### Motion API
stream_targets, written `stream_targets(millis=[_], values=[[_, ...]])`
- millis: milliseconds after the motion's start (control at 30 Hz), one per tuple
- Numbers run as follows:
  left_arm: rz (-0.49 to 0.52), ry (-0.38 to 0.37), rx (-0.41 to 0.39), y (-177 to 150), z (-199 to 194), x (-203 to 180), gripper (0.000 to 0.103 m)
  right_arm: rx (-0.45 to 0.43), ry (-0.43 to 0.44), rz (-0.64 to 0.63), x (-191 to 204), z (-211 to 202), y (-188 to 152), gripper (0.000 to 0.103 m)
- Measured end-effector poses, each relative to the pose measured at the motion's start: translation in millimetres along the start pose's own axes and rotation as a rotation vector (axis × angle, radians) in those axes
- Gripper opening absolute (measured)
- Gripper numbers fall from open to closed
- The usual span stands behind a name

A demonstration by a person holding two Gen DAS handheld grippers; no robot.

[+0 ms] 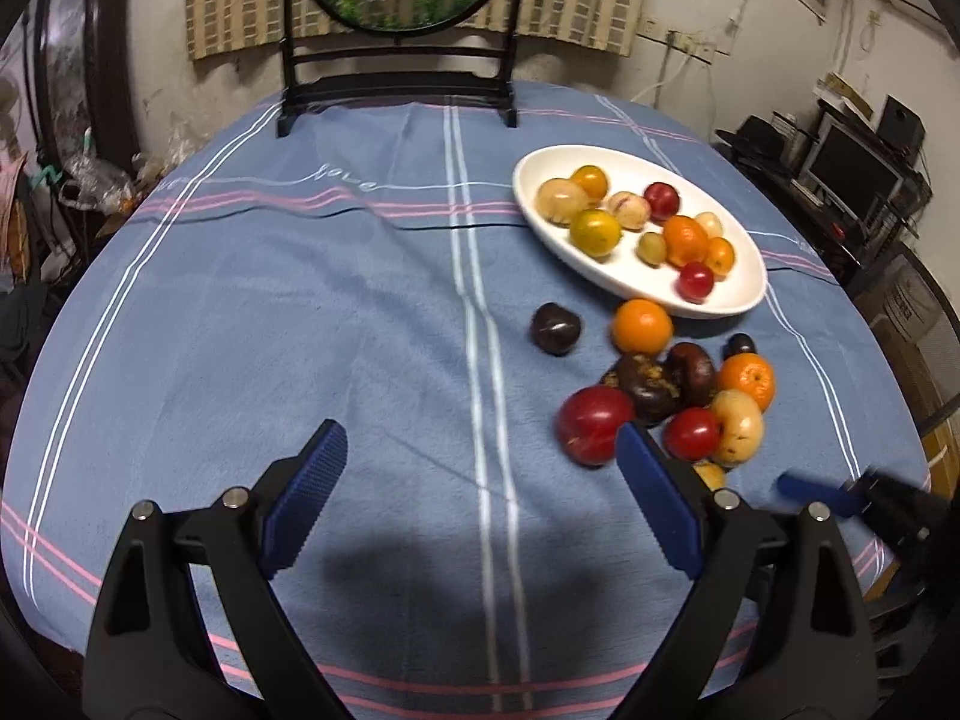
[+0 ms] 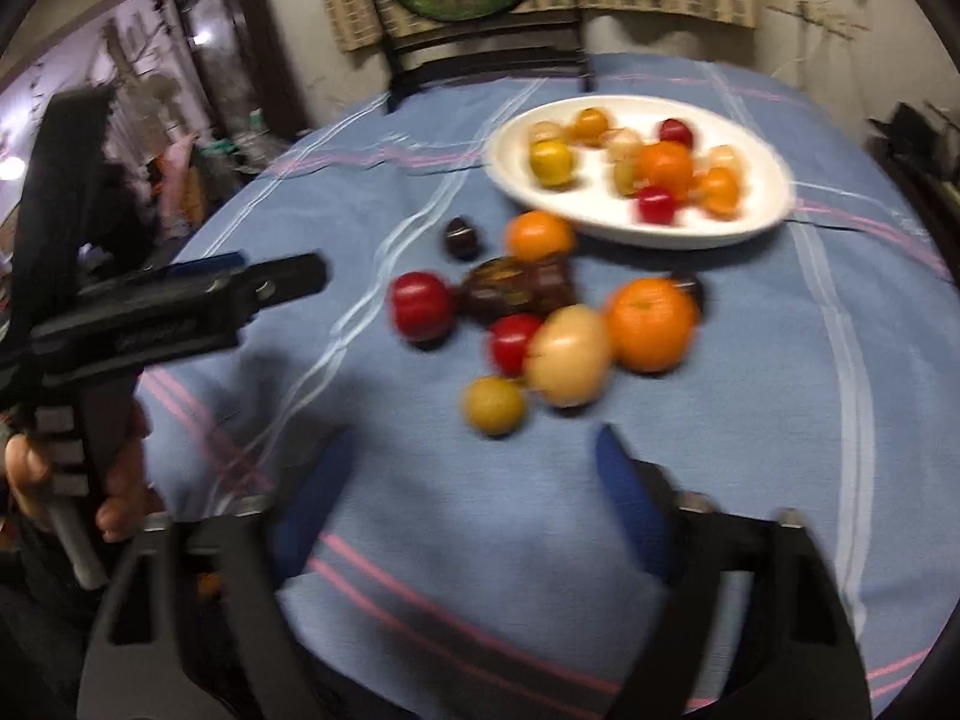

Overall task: Organize fruits
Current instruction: 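Grasp a red plum with the left tool while the right tool grasps a small brownish-yellow fruit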

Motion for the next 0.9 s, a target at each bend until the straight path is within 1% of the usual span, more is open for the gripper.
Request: stream_targets(millis=[67,100,233,300,467,533,600,733,800,867,900], values=[[-0.024,0.006,0.005,-1,1,11,0.093,0.031,0.004,0.019,-3,13,-4,0.053],[-0.032,0.005,0.005,-1,2,15,0.093,0.034,-0.003,0.025,-5,17,-4,0.052],[-0.049,-0.005,0.004,-1,1,21,0.093,0.011,-0.074,0.022,-14,27,7,0.046],[-0.038,-0.014,0.0,-1,0,17,0.093,0.005,-0.112,0.012,-20,32,12,0.029],[0.004,-0.026,0.0,-3,4,1,0.093,0.001,-0.096,0.02,-20,19,3,0.028],[0.026,-0.04,0.002,-4,7,-10,0.093,-0.01,-0.096,0.024,-20,4,-3,0.028],[0.05,-0.048,0.005,-4,12,-22,0.093,-0.026,-0.116,0.034,-28,-12,-9,0.028],[0.133,-0.024,0.009,-10,27,-50,0.091,-0.051,-0.121,0.081,-48,-29,-18,0.028],[0.163,-0.021,0.017,-13,32,-59,0.085,-0.063,-0.108,0.097,-53,-34,-20,0.028],[0.191,-0.024,0.04,-17,42,-69,0.073,-0.072,-0.094,0.103,-56,-37,-21,0.028],[0.197,-0.024,0.051,-17,47,-71,0.069,-0.074,-0.088,0.106,-57,-39,-22,0.028]])
Point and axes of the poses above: each gripper's, at about its wrist camera, not at the fingertips, and z roughly the way its jaws point, x to its left, y to its top, the point moved 10 cm from there along z, roughly the way its jaws point, and after that the axes turned 14 degrees about y, right-handed, at the moved point
